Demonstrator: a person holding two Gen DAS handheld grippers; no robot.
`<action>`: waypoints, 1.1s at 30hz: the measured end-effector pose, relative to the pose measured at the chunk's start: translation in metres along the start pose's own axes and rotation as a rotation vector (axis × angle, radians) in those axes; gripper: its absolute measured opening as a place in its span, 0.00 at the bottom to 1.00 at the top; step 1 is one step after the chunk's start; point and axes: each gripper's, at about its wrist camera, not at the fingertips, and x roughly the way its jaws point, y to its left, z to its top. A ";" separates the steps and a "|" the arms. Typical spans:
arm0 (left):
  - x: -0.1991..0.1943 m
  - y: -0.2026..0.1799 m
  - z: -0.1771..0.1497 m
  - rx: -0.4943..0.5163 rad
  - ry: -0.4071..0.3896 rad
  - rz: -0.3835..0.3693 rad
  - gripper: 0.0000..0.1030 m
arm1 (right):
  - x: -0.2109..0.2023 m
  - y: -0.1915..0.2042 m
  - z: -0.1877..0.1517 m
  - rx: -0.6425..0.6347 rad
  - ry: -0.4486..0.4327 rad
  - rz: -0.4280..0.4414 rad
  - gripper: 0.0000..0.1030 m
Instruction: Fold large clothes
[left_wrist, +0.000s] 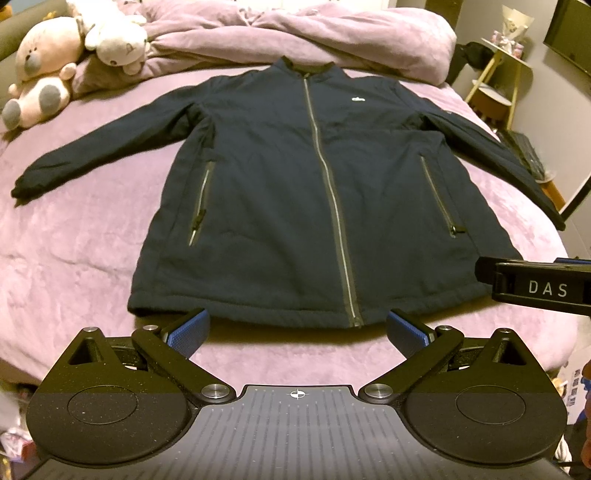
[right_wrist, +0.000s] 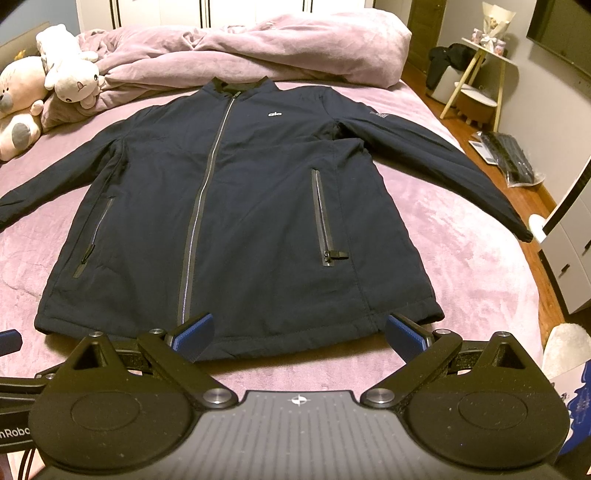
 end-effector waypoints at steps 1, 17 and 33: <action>0.000 0.000 0.000 -0.001 0.000 -0.001 1.00 | 0.000 0.000 0.000 0.000 0.001 0.000 0.96; 0.001 0.003 0.000 -0.017 0.002 -0.015 1.00 | 0.000 0.000 -0.002 0.005 0.005 0.003 0.96; 0.007 0.005 0.000 -0.033 0.011 -0.035 1.00 | 0.008 -0.004 -0.003 0.014 0.023 0.011 0.96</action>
